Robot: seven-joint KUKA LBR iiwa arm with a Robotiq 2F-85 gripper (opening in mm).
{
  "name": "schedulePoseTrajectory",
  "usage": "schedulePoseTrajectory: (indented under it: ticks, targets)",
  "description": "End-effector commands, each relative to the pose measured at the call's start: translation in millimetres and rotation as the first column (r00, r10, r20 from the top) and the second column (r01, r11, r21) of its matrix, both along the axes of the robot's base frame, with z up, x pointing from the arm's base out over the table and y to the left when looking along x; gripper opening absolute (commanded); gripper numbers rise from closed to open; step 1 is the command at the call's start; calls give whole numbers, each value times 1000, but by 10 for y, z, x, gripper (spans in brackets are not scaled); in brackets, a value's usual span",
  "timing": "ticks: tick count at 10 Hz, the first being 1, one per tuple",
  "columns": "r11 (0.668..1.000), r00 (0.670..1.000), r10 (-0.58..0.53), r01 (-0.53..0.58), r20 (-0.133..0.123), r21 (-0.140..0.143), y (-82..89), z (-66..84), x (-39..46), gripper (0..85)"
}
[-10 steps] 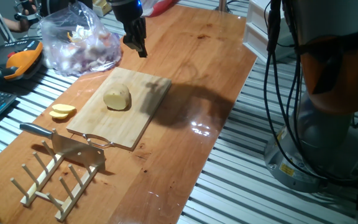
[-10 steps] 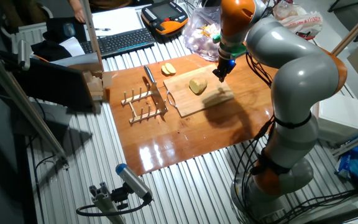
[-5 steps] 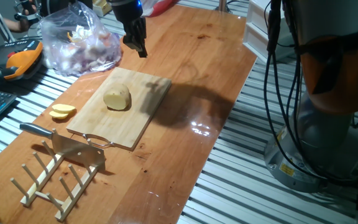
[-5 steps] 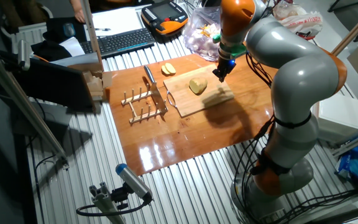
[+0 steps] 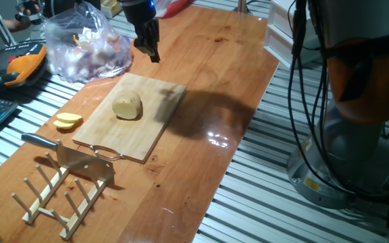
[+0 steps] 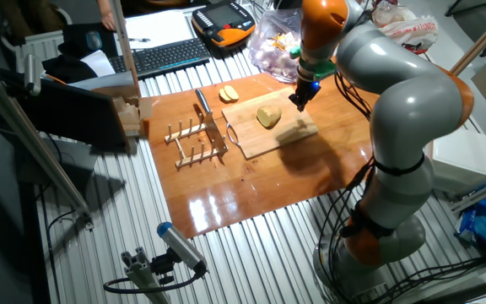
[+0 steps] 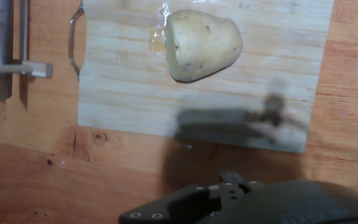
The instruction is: Chop the potatoes
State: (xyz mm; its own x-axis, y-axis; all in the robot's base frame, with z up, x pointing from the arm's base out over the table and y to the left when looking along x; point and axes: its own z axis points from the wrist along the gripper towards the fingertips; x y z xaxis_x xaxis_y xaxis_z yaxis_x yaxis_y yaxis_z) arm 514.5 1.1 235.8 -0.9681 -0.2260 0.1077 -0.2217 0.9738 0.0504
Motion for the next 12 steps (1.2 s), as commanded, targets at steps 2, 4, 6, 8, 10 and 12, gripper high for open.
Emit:
schedulePoseTrajectory:
  ticks: [2, 4, 6, 8, 10, 12]
  targets:
    - [999, 1000, 7, -6, -22, 34, -2, 0, 0, 0]
    - [998, 1000, 30, -30, -2, 55, -2, 0, 0, 0]
    - [1000, 999, 21, -22, 32, 10, -2, 0, 0, 0]
    - [996, 1000, -13, 13, 6, 85, -2, 0, 0, 0]
    - [993, 999, -14, 10, 32, 121, -2, 0, 0, 0]
    - [994, 998, -61, 59, 22, 97, 384, 116, 300, 0]
